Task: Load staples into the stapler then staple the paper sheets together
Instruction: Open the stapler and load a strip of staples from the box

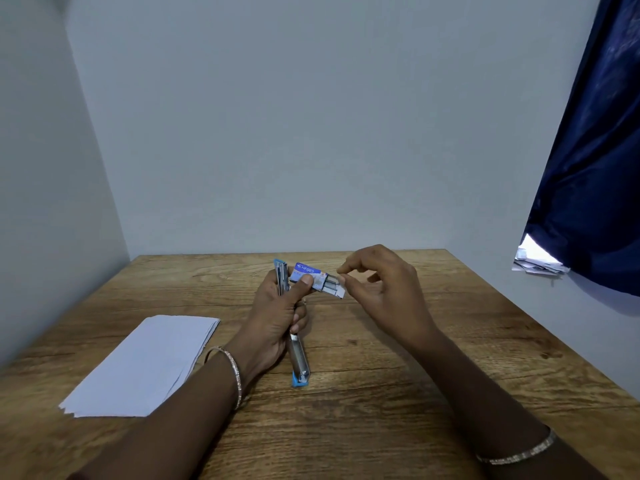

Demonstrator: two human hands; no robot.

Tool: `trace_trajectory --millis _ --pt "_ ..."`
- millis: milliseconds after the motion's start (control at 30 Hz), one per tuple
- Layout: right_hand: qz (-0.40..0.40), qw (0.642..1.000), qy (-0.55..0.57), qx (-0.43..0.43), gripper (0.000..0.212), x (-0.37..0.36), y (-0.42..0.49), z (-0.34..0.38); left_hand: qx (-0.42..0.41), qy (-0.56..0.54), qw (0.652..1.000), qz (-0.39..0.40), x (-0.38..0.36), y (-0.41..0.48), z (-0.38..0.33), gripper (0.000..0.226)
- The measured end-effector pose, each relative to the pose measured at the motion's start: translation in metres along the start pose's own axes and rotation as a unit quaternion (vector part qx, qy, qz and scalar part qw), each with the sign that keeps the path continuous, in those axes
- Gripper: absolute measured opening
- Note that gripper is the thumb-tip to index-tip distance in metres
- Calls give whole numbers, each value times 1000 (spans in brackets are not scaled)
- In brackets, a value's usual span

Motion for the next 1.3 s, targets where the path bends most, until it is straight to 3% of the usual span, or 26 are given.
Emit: trace_trajectory --millis 267,533,933,1300 --pt "24 997 -66 35 9 -9 -4 1 -37 38 999 6 -6 -6 -6 20" --pt "47 996 -67 -24 7 -17 -6 -11 -43 53 998 3 -7 -6 -2 17" --pt "-10 995 -25 -96 5 -7 -5 -21 26 37 999 -18 -4 -6 9 18" --pt "-47 976 94 -189 17 5 -1 -35 72 -1 997 -22 -1 -3 14 20"
Point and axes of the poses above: each hand's wrist, its own y-axis towards the middle knuckle, its own x-axis out of the back of the hand, z = x × y, the point moved 10 cm from there along y, towards the middle knuckle, and after that the axes turned 15 degrees about -z, right-handed, at the moved point
